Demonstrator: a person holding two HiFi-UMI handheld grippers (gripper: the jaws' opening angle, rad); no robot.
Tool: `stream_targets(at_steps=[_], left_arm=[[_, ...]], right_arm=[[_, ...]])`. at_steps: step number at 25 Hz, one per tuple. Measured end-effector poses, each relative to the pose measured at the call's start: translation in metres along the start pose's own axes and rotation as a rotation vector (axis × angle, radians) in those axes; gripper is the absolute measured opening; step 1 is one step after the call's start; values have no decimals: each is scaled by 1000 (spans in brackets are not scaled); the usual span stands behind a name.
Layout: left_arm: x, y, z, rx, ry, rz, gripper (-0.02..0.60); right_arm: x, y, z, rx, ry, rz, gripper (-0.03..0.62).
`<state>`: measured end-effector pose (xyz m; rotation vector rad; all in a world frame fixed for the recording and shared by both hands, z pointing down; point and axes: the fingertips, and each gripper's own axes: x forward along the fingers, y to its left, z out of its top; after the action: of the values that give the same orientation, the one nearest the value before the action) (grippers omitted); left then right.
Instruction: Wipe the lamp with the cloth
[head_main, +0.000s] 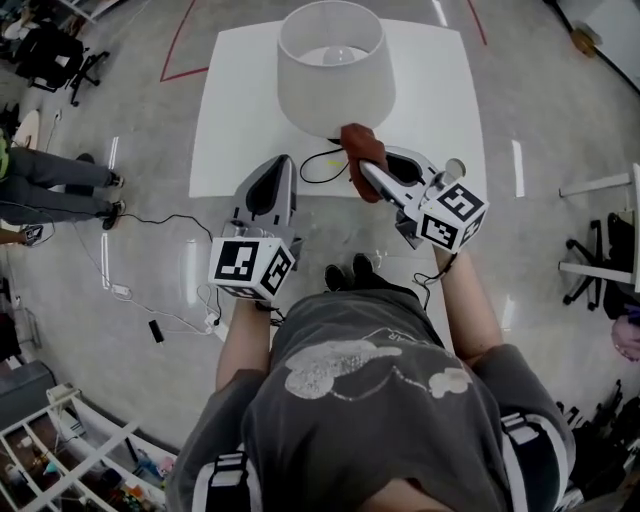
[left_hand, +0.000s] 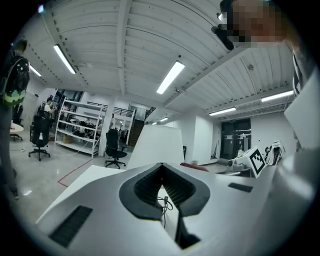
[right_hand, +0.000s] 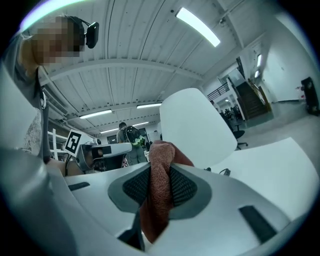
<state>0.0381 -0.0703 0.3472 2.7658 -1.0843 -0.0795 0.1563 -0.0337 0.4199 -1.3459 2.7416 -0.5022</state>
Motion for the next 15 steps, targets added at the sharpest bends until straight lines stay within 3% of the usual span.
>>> stream_targets(at_steps=[8,15], left_arm=[[-5,-6,41,90,-50,12,8],[6,22,77,121,-133,-42,8]], right_arm=[[2,46,50,-82,-93,125,86],[23,56,90,-134,-165,85,86]])
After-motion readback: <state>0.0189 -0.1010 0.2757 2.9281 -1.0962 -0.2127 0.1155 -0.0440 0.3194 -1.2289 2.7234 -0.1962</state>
